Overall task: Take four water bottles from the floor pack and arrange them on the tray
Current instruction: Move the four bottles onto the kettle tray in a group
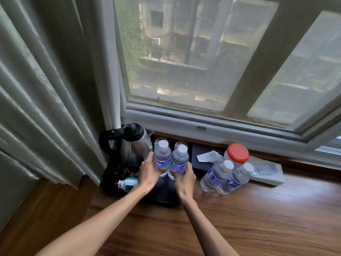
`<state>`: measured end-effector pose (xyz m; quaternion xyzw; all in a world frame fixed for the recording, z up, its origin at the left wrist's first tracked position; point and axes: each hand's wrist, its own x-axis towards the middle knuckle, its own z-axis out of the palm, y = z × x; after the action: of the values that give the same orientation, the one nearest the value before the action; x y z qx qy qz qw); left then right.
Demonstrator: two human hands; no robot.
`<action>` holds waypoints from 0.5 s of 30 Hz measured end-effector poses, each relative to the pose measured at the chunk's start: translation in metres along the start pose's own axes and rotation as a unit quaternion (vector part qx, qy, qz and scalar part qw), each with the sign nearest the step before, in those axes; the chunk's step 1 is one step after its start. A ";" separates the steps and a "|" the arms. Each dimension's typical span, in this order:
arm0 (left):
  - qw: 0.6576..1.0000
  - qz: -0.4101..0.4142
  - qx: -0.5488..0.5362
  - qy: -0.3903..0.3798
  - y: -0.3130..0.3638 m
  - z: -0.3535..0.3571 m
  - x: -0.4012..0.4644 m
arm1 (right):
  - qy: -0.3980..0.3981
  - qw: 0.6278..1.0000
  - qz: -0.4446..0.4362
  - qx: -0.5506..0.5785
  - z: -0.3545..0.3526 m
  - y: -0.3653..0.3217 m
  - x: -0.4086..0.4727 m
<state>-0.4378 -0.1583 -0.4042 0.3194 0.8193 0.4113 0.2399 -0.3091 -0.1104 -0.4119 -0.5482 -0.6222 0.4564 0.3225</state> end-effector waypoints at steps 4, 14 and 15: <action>1.000 -0.008 -0.003 0.023 0.009 0.005 0.007 | 0.014 1.000 0.006 -0.003 0.007 0.002 0.012; 0.999 -0.005 0.013 0.031 0.013 0.011 0.019 | 0.045 0.999 0.021 0.009 0.019 0.001 0.024; 0.999 -0.002 0.014 0.030 0.012 0.011 0.019 | 0.047 0.999 0.021 0.008 0.020 0.001 0.024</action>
<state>-0.4396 -0.1337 -0.4029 0.3084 0.8325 0.4087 0.2115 -0.3317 -0.0918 -0.4229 -0.5791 -0.5913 0.4418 0.3461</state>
